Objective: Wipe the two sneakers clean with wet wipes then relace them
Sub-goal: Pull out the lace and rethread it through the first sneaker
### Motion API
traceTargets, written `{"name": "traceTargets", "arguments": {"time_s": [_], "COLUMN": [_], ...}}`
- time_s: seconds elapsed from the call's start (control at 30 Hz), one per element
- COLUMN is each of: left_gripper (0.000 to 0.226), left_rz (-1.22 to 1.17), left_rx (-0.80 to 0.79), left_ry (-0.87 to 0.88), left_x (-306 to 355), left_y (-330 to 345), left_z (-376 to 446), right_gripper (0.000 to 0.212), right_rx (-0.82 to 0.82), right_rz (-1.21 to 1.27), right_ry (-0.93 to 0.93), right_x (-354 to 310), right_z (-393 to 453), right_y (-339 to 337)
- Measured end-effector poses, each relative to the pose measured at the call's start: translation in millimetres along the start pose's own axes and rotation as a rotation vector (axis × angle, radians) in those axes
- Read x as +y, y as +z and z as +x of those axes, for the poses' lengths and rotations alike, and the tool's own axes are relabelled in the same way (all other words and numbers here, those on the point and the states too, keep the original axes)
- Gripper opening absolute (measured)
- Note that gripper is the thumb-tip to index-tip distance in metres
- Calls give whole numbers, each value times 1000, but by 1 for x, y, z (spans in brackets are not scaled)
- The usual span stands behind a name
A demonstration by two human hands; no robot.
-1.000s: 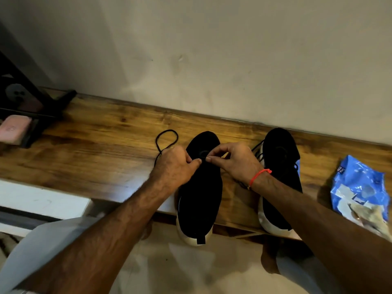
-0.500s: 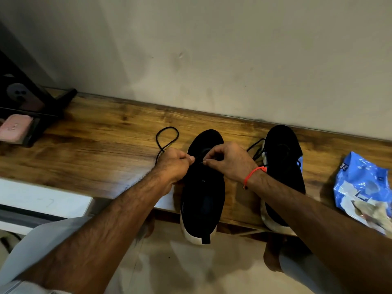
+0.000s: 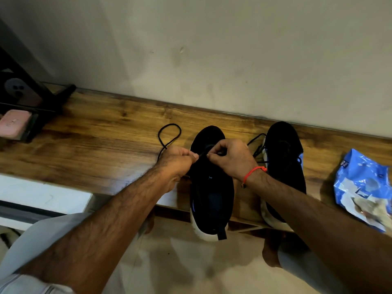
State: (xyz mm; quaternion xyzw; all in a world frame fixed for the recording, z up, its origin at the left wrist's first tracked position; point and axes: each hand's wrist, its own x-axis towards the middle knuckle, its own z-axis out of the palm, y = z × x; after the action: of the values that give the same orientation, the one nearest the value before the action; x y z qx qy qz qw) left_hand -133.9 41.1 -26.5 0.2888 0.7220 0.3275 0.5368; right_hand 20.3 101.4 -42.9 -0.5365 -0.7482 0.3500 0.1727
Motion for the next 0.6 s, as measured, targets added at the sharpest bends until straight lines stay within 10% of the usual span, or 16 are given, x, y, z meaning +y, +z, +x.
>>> {"name": "traceTargets", "arguments": {"time_s": [0.6], "left_gripper": [11], "left_rz": [-8], "left_rx": [-3], "left_ry": [-8], "left_x": [5], "left_y": [1], "left_z": [-5], "right_gripper": [8], "right_rx": [-61], "right_rz": [23], "right_ry": [-6], "right_x": [0], "right_z": [-2], "right_y": [-2]}}
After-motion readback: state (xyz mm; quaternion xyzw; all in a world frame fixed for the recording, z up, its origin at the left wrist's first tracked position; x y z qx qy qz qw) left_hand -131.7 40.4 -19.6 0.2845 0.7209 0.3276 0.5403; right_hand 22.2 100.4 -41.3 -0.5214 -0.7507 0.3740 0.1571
